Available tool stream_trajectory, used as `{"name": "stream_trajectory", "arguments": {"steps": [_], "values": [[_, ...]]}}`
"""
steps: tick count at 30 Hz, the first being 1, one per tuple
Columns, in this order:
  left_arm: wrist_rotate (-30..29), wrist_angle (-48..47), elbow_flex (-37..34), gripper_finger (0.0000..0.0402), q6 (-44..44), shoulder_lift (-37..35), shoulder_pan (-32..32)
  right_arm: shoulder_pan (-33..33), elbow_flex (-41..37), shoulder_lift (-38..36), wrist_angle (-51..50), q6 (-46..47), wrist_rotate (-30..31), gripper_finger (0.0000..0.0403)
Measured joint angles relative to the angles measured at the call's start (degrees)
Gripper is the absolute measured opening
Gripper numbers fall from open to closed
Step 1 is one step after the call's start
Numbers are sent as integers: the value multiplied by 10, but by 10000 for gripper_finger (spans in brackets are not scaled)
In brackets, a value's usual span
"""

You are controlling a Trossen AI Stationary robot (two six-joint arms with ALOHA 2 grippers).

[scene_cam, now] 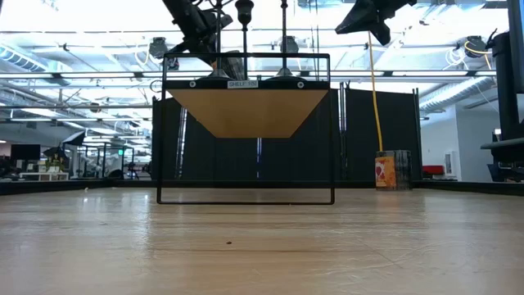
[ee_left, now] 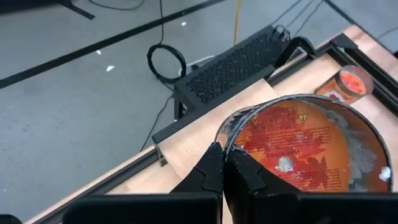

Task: Pick & Place candle stick holders
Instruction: Put the left orange scented candle on the shelf

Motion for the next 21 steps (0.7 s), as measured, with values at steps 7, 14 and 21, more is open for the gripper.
{"name": "stream_trajectory", "arguments": {"steps": [7,14,21], "values": [[0,-105,126,0,17,85,9,0,0,0,-2,0,0,0],[2,-132,181,0,23,123,7,0,0,0,-2,0,0,0],[2,-136,182,0,23,124,4,0,0,0,-2,0,0,0]]}}
